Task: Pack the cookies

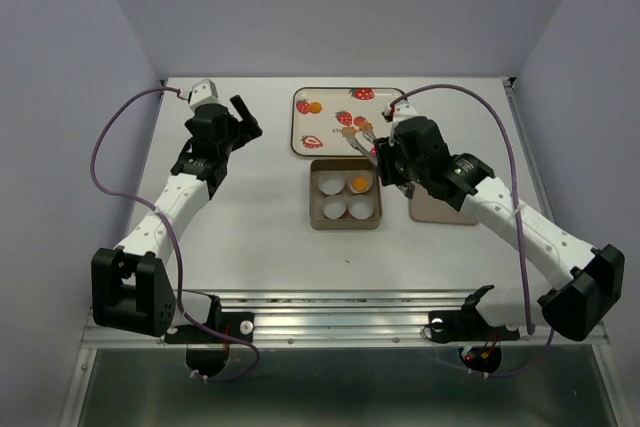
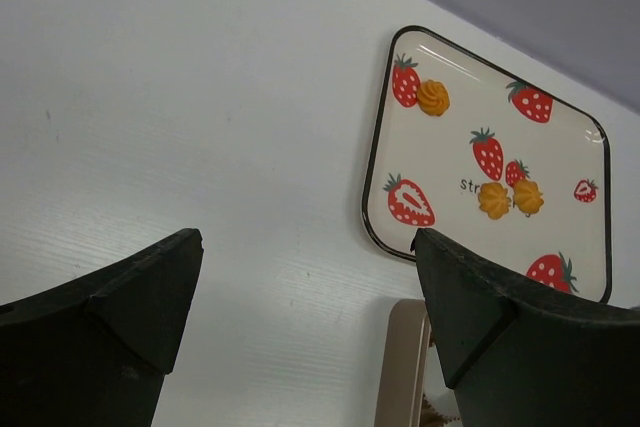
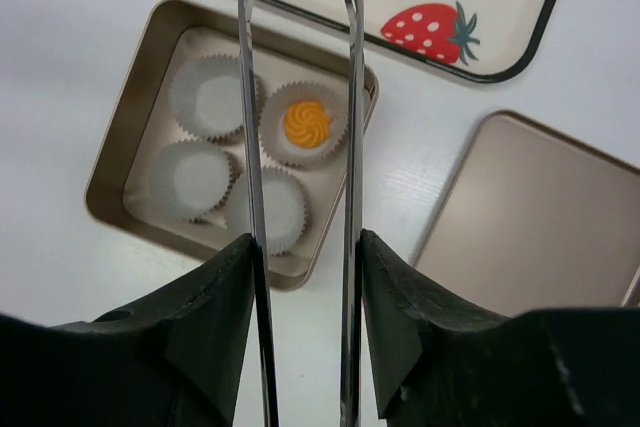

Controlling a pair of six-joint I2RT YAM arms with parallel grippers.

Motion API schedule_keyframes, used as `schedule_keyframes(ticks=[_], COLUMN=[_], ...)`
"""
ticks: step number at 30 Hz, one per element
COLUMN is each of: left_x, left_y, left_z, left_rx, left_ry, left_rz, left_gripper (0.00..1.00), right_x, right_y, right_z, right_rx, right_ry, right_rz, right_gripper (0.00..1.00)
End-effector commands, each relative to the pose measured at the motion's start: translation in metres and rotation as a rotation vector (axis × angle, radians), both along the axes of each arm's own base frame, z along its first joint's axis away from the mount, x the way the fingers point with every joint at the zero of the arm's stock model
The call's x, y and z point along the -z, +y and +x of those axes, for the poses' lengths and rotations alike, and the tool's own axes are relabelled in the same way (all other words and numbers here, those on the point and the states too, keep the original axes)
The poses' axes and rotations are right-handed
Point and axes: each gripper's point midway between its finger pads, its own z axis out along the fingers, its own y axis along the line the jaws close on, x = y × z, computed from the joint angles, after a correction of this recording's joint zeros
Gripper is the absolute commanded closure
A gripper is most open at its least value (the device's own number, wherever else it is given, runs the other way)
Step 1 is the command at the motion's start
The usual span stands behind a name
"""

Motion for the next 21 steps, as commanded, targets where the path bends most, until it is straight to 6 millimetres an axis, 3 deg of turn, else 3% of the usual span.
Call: schedule_keyframes(ticks=[1,2,4,5,9,16,21], left_x=[-0.022,-0.022,-0.021,-0.021,-0.020,-0.014,-0.015], left_y=[0.002,0.002,0.002,0.002,0.003,0.004,0.007], left_z=[0.000,0.000,0.001,0.001,0.003,0.009,0.015], left_rx=[-0.005,-0.004,-0.006,-0.008,-0.012,-0.019,-0.036], left_ry=[-0.066,-0.066,-0.063,-0.062,-0.058,-0.037,-0.026], left_rz=[0.012,0.009,0.008,0.009,0.020,0.030,0.048], left_gripper=[0.01,0.01,0.01,0.01,0.01,0.01,0.01], right_x=[-0.028,-0.019,-0.021,-0.009,0.009,0.048,0.066], right_y=[-0.003,-0.008,-0.012,-0.019,-0.025,-0.029,-0.033], right_z=[0.050,0.063,0.079,0.090,0.111,0.125,0.134], right_rx=[0.125,0.153,0.160,0.180,0.172,0.147,0.152], right_ry=[-0.115,-0.100,-0.102,-0.077,-0.032,0.050,0.083], right_rz=[0.001,-0.012,-0.009,-0.028,-0.046,-0.094,-0.120], right_gripper=[0.50,0.50,0.50,0.50,0.50,0.48,0.46])
